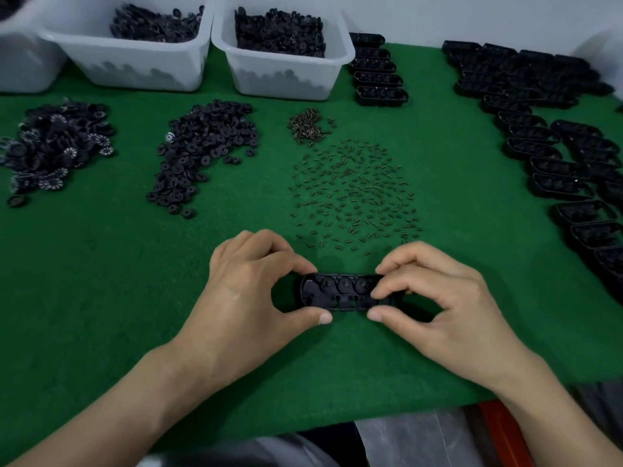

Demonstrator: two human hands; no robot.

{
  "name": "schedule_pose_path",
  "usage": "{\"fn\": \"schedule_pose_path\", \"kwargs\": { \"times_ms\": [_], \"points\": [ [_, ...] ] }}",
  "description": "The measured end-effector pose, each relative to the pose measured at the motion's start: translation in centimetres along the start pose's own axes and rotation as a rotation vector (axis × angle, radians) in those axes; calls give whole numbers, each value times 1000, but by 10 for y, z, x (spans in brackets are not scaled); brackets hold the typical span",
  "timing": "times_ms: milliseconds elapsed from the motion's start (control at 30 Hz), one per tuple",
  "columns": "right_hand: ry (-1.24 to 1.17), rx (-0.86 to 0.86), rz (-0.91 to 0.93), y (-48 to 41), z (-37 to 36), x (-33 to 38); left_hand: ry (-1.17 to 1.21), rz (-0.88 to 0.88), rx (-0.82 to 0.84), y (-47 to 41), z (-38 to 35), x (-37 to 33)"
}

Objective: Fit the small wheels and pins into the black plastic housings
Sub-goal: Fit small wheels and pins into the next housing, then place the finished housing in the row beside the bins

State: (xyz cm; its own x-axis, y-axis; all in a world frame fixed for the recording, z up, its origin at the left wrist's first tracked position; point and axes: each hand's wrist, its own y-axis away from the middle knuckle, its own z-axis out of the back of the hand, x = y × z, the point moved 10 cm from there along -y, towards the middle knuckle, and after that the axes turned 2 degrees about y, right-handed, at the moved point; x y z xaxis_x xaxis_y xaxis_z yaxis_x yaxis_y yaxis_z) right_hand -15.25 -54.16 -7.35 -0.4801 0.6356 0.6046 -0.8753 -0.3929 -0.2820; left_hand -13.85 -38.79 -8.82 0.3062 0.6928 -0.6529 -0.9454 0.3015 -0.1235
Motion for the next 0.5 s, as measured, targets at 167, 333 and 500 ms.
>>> {"fn": "schedule_pose_path", "kwargs": {
  "times_ms": [167, 333, 500],
  "points": [
    [69, -14, 24, -5, 2, 0, -49, 3, -49, -13, 11, -2],
    [188, -120, 8, -43, 39, -19, 76, 33, -96, -62, 20, -13],
    [240, -246, -131, -99, 81, -75, 359, 137, -102, -137, 7, -12]
  ]
}}
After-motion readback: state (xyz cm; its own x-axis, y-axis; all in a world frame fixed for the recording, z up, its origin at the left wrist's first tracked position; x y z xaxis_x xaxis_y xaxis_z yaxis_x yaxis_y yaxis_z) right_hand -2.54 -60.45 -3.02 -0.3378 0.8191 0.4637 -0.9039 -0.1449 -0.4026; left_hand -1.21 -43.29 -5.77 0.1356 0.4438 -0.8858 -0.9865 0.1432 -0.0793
